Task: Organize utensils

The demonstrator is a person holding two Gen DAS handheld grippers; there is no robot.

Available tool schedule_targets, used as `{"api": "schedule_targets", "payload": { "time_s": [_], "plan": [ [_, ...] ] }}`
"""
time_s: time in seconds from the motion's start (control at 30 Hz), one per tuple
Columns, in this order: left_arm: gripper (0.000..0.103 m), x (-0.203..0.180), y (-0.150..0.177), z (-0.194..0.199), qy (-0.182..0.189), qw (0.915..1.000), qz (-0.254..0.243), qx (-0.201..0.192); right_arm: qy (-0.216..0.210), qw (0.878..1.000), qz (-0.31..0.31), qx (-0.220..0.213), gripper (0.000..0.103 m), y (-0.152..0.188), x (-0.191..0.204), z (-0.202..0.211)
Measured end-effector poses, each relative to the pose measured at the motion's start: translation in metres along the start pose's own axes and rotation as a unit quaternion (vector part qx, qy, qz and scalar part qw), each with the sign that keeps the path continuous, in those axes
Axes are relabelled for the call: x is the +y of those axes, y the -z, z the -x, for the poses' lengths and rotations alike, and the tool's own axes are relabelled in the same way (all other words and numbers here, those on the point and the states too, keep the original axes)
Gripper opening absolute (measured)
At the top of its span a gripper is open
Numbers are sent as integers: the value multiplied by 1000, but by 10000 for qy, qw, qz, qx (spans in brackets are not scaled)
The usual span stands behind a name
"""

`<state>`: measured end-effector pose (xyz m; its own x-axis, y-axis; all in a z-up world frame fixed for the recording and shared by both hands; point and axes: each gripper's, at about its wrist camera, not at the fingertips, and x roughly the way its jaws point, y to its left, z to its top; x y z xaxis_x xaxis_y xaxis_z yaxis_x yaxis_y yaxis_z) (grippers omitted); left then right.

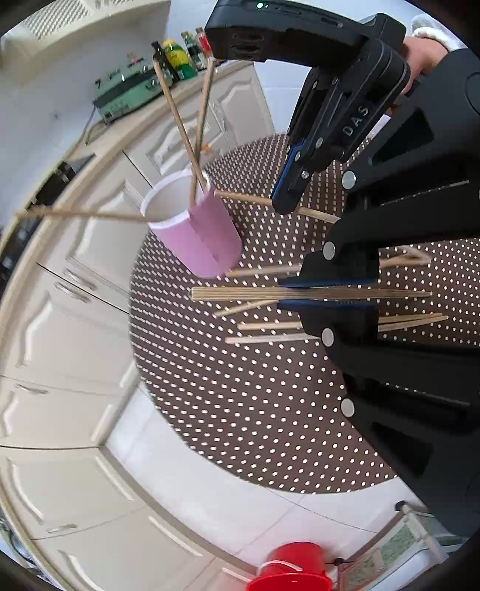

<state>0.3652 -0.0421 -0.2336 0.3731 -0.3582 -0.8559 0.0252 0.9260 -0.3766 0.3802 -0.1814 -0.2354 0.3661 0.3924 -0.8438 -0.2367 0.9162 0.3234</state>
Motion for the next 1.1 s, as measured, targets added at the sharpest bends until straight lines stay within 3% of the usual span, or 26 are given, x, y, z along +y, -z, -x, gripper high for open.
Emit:
{"api": "schedule_targets", "payload": {
  "time_s": [0.3, 0.53, 1.1],
  "plan": [
    [6, -25, -3, 52, 240, 9976, -452, -465, 110, 9958, -17, -913, 5, 8, 12, 71],
    [6, -42, -9, 86, 402, 9934, -743, -773, 214, 9903, 33, -1371, 5, -7, 10, 101],
    [6, -63, -67, 129, 450, 9833, -624, -1650, 403, 9752, 563, -2104, 5, -73, 18, 154]
  ]
}}
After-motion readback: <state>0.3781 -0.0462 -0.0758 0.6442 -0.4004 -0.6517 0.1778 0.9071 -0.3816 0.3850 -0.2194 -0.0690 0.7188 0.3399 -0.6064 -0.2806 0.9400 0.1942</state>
